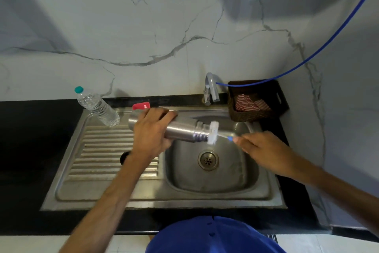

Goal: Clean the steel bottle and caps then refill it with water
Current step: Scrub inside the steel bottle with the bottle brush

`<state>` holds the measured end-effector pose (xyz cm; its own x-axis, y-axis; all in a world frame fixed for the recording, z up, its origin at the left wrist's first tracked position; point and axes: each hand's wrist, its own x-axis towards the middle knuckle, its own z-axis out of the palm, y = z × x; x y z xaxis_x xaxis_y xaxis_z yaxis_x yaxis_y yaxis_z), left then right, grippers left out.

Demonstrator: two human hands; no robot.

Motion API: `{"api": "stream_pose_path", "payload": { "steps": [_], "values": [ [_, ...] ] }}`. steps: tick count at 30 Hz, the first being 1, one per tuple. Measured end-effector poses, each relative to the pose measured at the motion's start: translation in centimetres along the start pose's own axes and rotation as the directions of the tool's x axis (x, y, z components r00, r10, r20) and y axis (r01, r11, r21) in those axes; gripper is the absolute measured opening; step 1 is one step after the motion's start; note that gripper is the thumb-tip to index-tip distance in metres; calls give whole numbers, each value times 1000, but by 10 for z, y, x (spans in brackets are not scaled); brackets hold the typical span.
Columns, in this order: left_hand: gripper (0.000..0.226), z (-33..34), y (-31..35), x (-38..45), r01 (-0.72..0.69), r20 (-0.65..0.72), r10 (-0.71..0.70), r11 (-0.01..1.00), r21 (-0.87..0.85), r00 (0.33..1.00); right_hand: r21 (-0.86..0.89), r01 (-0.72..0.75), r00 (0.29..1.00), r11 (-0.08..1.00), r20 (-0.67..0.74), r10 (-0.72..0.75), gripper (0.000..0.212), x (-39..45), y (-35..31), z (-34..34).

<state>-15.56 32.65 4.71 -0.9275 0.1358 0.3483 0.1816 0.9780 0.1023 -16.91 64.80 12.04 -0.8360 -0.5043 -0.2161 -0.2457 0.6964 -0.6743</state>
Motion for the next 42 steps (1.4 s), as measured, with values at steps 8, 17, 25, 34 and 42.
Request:
{"api": "stream_pose_path", "payload": {
  "steps": [8,17,25,34,42],
  "values": [
    [74,10,-21,-16,6,-67,-9,999,-53,998,-791,35,916,611,-218,-335,35,-28,13,8],
    [80,19,1,-10,-97,77,107,987,-125,991,-772,125,926,623,-135,-353,19,1,-3,39],
    [68,1,-27,-11,-79,71,85,994,-78,994,453,-540,727,709,676,121,22,-14,17,-8],
    [72,6,-3,4,-210,250,200,978,13,947,35,-29,978,999,208,21,15,-5,19,34],
    [71,-5,-38,-1,43,404,41,980,-195,914,-841,202,917,501,-17,-398,34,-21,18,16]
  ]
}}
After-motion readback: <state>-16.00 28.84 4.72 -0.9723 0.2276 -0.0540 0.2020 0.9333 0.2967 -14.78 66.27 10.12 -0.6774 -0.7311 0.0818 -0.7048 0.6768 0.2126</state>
